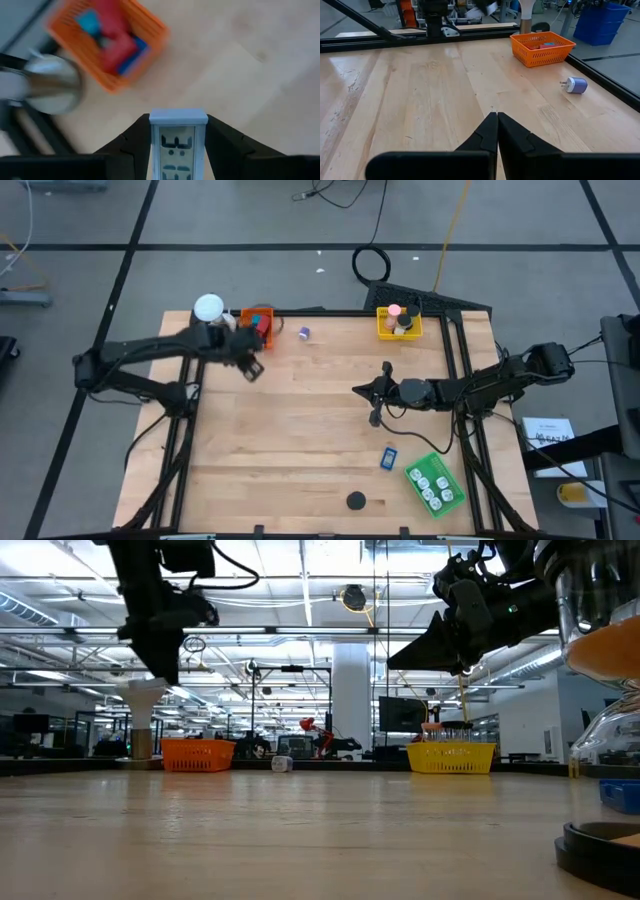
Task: Pick & Place Office items
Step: Put the white digital clock into the orange bin
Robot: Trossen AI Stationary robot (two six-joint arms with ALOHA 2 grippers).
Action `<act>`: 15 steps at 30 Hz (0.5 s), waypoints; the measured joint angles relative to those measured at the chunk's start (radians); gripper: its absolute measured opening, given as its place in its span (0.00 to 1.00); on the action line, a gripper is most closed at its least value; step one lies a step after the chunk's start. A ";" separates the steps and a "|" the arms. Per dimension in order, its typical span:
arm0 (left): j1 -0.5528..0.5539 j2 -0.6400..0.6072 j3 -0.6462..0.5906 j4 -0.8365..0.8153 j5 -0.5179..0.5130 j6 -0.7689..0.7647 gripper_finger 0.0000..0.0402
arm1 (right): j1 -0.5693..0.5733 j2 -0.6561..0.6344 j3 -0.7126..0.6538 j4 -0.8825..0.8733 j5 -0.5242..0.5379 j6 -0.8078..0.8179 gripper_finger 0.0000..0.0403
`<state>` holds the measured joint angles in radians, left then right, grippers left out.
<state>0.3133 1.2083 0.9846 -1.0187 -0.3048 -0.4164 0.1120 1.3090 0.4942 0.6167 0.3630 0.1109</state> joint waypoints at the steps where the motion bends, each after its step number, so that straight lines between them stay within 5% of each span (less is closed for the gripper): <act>1: 0.037 0.000 0.013 0.001 -0.013 0.030 0.38 | 0.000 0.000 0.000 0.000 0.000 0.000 0.01; 15: 0.404 0.168 0.102 0.212 0.064 0.258 0.39 | 0.000 0.000 0.000 0.000 0.000 0.000 0.01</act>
<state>0.7173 1.3758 1.0866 -0.8063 -0.2409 -0.1580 0.1120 1.3090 0.4942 0.6167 0.3630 0.1109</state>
